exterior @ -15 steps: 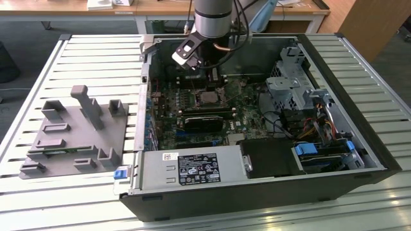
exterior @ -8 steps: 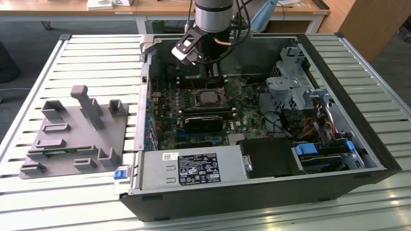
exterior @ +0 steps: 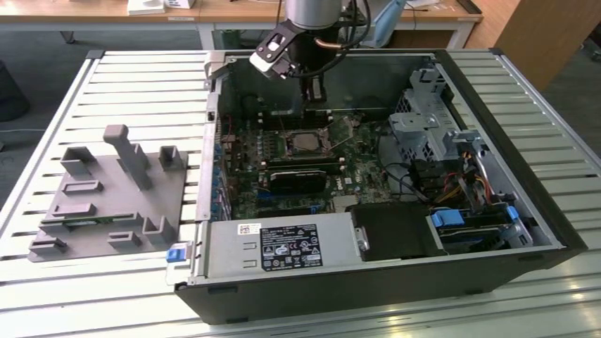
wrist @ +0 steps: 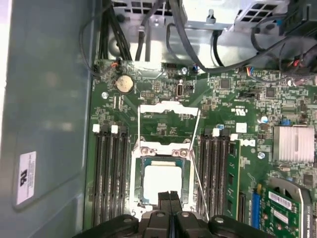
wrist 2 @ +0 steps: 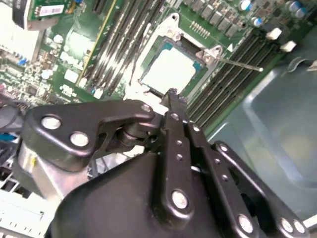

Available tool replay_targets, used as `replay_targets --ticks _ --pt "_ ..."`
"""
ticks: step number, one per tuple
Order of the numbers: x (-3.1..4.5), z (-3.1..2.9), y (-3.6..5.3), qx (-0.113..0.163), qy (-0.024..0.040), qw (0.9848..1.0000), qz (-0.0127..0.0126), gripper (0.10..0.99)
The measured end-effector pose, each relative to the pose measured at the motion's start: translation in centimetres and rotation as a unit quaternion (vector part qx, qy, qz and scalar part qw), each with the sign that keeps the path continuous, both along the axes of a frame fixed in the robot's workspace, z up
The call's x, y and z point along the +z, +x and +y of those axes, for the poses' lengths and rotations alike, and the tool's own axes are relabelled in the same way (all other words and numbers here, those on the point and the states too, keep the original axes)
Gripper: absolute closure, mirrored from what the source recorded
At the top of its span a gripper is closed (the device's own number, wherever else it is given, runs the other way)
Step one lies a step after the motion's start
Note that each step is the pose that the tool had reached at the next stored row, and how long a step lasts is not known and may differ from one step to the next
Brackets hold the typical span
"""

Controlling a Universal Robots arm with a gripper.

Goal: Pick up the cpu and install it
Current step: 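Close the cpu cover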

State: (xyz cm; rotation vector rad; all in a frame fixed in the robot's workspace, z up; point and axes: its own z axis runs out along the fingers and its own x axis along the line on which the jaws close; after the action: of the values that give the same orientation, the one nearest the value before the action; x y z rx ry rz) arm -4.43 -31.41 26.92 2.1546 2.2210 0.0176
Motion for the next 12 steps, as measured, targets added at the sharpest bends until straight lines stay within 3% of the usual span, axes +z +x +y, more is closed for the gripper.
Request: replay_targets --ticks 3,6,7,9,12 --pt "0.00 -0.76 0.01 -0.001 -0.0001 1.0000 0.0001 0.980" --pt "-0.02 -0.85 0.57 -0.001 0.0000 1.0000 0.0008 0.980" --pt "-0.03 -0.86 0.93 -0.001 -0.0001 1.0000 0.0009 0.980" --pt "-0.08 -0.83 2.65 -0.001 0.0000 1.0000 0.0009 0.980" --pt "-0.14 -0.81 3.23 -0.001 0.0000 1.0000 0.0009 0.980"
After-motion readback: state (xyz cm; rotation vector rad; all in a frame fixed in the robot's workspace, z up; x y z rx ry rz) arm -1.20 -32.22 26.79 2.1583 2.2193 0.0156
